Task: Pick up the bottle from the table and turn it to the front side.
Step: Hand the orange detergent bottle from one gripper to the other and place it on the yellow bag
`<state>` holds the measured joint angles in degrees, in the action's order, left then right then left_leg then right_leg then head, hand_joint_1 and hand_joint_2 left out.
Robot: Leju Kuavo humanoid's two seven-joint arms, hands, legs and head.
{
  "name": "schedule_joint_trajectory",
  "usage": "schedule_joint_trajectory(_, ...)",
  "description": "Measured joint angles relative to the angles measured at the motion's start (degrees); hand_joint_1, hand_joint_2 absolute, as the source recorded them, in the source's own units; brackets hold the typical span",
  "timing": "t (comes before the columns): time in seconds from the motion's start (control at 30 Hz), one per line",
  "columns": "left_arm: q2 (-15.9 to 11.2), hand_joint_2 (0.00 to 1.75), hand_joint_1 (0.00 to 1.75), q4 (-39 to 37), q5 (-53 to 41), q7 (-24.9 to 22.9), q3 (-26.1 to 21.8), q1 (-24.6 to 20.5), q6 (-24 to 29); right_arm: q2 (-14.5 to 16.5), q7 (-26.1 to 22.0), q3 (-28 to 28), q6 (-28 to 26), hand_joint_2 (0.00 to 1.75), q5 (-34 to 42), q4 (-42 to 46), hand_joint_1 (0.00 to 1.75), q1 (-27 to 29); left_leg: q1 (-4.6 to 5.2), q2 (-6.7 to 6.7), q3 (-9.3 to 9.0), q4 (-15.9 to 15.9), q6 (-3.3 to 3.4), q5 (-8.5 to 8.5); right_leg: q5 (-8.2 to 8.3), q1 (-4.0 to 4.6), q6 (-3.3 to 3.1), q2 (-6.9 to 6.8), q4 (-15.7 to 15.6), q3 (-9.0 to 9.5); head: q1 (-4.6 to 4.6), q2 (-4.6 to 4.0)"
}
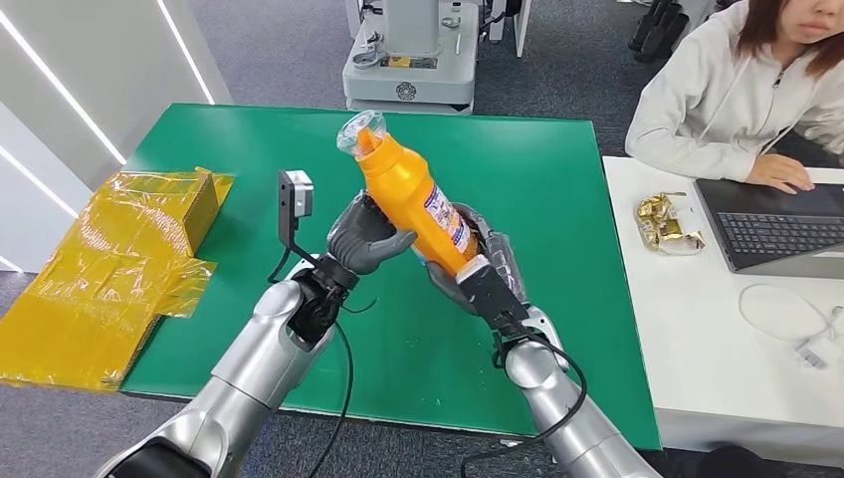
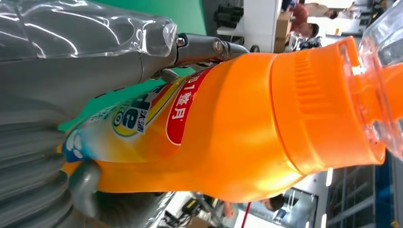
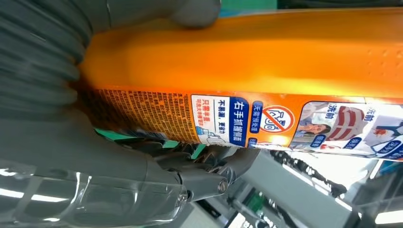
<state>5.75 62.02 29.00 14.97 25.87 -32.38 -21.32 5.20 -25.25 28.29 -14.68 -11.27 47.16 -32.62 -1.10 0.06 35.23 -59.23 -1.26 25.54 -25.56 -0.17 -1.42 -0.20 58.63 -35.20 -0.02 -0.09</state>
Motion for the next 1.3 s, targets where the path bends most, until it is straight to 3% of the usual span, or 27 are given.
schedule_joint_trajectory(0.53,1.0,1.75,0.0,-2.1,-4.6,2.1,0.0,-1.9,2.6,2.9,1.8,0.3,0.6,1.75,-5.2,-4.0,1.75,-1.8,0.0,0.0,0.0,0.0,0.0,0.0,0.0,0.0,0.0,0.0,0.0,0.0,0.0,0.0)
schedule_joint_trajectory(0.67,1.1,1.75,1.75,-2.6,-5.5,2.2,-0.1,-2.2,3.5,3.1,2.4,0.4,0.3,1.75,-6.7,-4.5,1.75,-1.9,0.0,0.0,0.0,0.0,0.0,0.0,0.0,0.0,0.0,0.0,0.0,0.0,0.0,0.0)
schedule_joint_trajectory(1.2,1.1,1.75,1.75,-3.7,-5.6,3.0,-1.0,-2.1,5.3,3.2,2.4,0.5,-0.2,1.75,-8.6,-5.6,1.71,-1.4,0.0,0.0,0.0,0.0,0.0,0.0,0.0,0.0,0.0,0.0,0.0,0.0,0.0,0.0)
schedule_joint_trajectory(1.23,1.1,1.75,1.75,-3.7,-5.7,3.2,-1.1,-1.9,5.7,3.2,2.4,0.6,-0.2,1.75,-8.9,-5.6,1.38,-1.2,0.0,0.0,0.0,0.0,0.0,0.0,0.0,0.0,0.0,0.0,0.0,0.0,0.0,0.0)
schedule_joint_trajectory(1.3,1.2,1.75,1.75,-3.7,-5.8,3.6,-1.3,-1.3,6.2,3.2,2.3,0.7,-0.3,1.75,-9.1,-5.6,0.53,-0.9,0.0,0.0,0.0,0.0,0.0,0.0,0.0,0.0,0.0,0.0,0.0,0.0,0.0,0.0)
